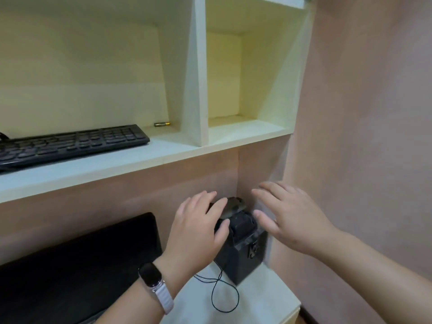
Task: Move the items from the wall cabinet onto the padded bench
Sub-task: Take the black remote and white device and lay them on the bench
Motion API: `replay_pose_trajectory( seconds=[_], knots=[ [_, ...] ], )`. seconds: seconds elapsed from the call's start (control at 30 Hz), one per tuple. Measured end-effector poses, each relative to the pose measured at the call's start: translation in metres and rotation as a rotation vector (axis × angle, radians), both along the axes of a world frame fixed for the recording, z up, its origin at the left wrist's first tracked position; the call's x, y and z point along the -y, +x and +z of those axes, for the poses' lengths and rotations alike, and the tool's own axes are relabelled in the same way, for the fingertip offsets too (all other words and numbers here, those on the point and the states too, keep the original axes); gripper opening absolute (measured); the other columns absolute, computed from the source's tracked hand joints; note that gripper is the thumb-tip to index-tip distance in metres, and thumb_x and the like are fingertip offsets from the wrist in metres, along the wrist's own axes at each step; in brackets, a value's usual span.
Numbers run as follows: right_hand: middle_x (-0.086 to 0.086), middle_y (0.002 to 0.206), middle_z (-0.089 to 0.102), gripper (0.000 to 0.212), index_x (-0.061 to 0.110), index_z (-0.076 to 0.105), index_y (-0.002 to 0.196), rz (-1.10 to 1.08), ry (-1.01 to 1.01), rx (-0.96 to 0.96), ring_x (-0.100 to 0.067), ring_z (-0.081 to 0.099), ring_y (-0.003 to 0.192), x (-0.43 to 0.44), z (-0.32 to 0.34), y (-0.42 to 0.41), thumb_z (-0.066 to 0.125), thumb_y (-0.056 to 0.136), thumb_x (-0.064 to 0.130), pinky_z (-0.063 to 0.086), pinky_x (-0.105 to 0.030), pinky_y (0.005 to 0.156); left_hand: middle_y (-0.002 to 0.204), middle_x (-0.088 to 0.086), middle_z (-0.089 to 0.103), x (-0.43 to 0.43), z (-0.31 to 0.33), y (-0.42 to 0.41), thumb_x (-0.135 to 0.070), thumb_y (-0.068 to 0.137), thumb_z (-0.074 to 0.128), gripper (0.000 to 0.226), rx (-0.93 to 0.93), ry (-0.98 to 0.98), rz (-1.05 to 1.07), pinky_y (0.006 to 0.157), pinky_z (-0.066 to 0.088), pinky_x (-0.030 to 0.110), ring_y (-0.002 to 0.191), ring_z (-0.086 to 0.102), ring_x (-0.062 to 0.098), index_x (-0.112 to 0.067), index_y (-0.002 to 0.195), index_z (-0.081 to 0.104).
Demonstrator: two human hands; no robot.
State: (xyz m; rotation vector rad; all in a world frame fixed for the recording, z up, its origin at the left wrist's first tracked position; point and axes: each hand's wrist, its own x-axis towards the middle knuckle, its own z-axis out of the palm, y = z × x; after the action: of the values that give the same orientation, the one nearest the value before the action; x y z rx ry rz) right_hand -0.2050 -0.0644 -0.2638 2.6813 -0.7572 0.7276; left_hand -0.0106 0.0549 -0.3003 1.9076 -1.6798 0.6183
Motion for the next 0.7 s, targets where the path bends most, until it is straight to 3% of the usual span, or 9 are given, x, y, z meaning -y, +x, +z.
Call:
replay_pose_trajectory(
  seconds=[0.23,0.43,0.5,0.7],
  knots=[
    [-0.003,0.126,0.064,0.051,0.017,0.064,0.125,0.06,-0.052,0.142,-0.025,0.057,0.117,0.04,0.053,0.011,0.042,0.091,0.047,0.048,-0.039,0.092,0.132,0.001,0.057,0.034,0.059,-0.014,-0.042,0.086,0.052,0.045,0.066,-0.077,-0.005,0.103,0.036,0.04,0.124,0.049,0.023,-0.023,0.126,0.06],
    [-0.003,0.121,0.066,0.05,0.018,0.066,0.12,0.116,-0.135,0.263,-0.026,0.061,0.111,0.09,0.114,0.014,0.042,0.089,0.048,0.049,-0.036,0.086,0.126,0.001,0.06,0.078,0.122,-0.034,-0.044,0.084,0.051,0.044,0.105,-0.22,0.011,0.095,0.042,0.04,0.116,0.055,0.024,-0.024,0.121,0.062],
    [-0.005,0.119,0.067,0.05,0.017,0.067,0.12,0.137,-0.175,0.297,-0.029,0.063,0.107,0.108,0.14,0.017,0.042,0.088,0.048,0.051,-0.038,0.083,0.124,0.0,0.061,0.096,0.15,-0.035,-0.044,0.084,0.051,0.042,0.145,-0.266,0.035,0.094,0.038,0.037,0.115,0.055,0.023,-0.023,0.118,0.063],
    [-0.007,0.118,0.066,0.051,0.015,0.067,0.118,0.213,-0.305,0.386,-0.031,0.062,0.107,0.151,0.221,0.028,0.042,0.088,0.048,0.051,-0.04,0.08,0.127,0.001,0.059,0.13,0.244,-0.035,-0.046,0.085,0.049,0.047,0.306,-0.399,0.081,0.095,0.041,0.04,0.12,0.051,0.022,-0.022,0.124,0.062]
  ],
)
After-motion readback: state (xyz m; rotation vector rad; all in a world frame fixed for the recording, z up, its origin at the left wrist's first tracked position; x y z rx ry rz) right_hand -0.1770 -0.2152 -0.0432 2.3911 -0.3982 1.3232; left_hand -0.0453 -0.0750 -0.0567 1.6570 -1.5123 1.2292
